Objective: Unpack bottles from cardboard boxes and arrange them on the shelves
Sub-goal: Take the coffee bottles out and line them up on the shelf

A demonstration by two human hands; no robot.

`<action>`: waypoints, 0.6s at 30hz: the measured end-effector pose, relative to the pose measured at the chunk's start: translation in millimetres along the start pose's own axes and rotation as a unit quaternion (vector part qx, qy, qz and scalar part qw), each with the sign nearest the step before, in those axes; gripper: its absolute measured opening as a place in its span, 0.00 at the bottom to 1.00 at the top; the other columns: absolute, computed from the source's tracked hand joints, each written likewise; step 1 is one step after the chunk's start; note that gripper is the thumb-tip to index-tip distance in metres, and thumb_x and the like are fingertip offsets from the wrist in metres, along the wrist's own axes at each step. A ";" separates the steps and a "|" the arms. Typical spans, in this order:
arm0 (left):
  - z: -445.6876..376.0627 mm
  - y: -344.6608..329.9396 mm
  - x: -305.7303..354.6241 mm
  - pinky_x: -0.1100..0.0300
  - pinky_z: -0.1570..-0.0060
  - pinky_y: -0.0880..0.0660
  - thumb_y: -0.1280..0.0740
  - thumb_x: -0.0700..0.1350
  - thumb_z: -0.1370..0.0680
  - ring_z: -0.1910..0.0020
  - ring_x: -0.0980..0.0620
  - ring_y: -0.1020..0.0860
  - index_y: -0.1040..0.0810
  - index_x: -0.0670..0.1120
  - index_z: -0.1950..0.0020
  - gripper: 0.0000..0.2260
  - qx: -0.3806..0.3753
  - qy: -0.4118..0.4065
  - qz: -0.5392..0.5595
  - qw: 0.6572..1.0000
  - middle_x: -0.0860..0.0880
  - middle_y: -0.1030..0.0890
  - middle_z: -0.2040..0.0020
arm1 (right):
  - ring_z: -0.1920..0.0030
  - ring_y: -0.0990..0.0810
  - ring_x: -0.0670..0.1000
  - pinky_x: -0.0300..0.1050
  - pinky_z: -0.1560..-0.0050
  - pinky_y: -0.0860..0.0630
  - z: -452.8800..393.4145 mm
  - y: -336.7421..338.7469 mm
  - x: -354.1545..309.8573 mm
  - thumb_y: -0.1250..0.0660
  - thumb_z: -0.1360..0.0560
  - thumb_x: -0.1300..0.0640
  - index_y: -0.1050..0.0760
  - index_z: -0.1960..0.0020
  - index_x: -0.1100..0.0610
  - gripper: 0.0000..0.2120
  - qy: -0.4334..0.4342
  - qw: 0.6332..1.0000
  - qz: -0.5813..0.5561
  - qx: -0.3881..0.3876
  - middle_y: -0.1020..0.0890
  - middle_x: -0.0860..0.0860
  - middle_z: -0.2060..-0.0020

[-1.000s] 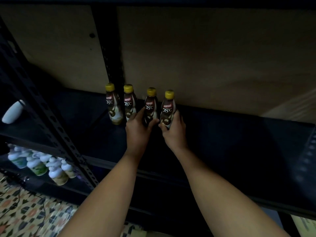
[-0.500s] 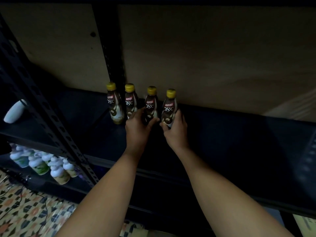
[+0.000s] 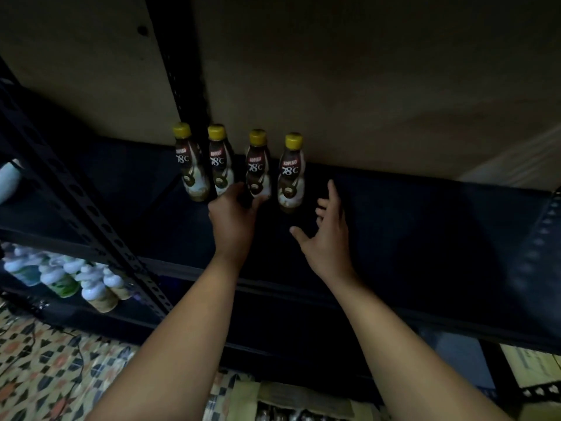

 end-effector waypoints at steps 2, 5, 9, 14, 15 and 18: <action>-2.8 -1.2 -0.5 0.55 0.45 0.20 0.23 0.50 0.26 0.46 0.54 0.17 0.16 0.47 0.45 0.12 -0.002 0.004 0.003 1.000 0.51 0.14 0.48 | 0.31 0.28 0.49 0.52 0.29 0.28 4.8 4.6 3.3 0.22 0.28 0.62 0.51 0.17 0.49 0.51 0.000 1.000 0.000 0.002 0.30 0.53 0.30; -5.3 -0.3 2.4 0.55 0.45 0.20 0.23 0.48 0.26 0.46 0.53 0.17 0.15 0.47 0.45 0.12 -0.004 0.013 0.008 1.000 0.51 0.14 0.48 | 0.28 0.30 0.54 0.56 0.29 0.29 -5.9 -4.6 -0.8 0.23 0.27 0.57 0.49 0.18 0.50 0.48 0.003 0.999 0.030 -0.021 0.33 0.56 0.26; -6.7 1.2 3.9 0.56 0.46 0.20 0.21 0.47 0.27 0.47 0.52 0.17 0.16 0.46 0.43 0.14 -0.006 0.016 0.001 1.000 0.49 0.14 0.48 | 0.25 0.35 0.57 0.47 0.29 0.35 -29.5 -23.6 -9.6 0.24 0.26 0.54 0.46 0.18 0.54 0.44 0.007 0.997 0.066 -0.035 0.35 0.57 0.24; -11.5 -3.5 5.2 0.51 0.45 0.19 0.23 0.51 0.27 0.45 0.53 0.17 0.17 0.49 0.41 0.17 -0.033 0.004 -0.013 0.999 0.51 0.15 0.46 | 0.35 0.25 0.57 0.41 0.42 0.31 -45.5 -32.0 -12.4 0.25 0.26 0.59 0.32 0.28 0.59 0.29 0.017 0.998 0.064 -0.002 0.24 0.57 0.36; -12.8 -4.1 3.6 0.50 0.45 0.19 0.23 0.52 0.28 0.45 0.52 0.17 0.17 0.50 0.41 0.17 -0.034 0.007 -0.022 0.999 0.51 0.15 0.46 | 0.36 0.24 0.57 0.41 0.43 0.30 -45.9 -32.3 -11.6 0.25 0.26 0.59 0.32 0.30 0.59 0.28 0.016 0.998 0.063 0.002 0.23 0.57 0.37; -14.7 -4.8 2.0 0.50 0.47 0.19 0.23 0.53 0.28 0.46 0.52 0.17 0.17 0.51 0.43 0.15 -0.034 0.009 -0.032 0.999 0.52 0.15 0.48 | 0.37 0.24 0.56 0.43 0.42 0.28 -45.1 -31.6 -11.3 0.25 0.25 0.59 0.31 0.30 0.58 0.27 0.021 0.998 0.062 0.014 0.23 0.57 0.37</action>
Point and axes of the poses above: each hand's wrist, its own z-axis away from the middle knuckle, its own y-axis out of the back of the hand, x = y × z, the point moved 9 cm from there along -z, towards the middle knuckle
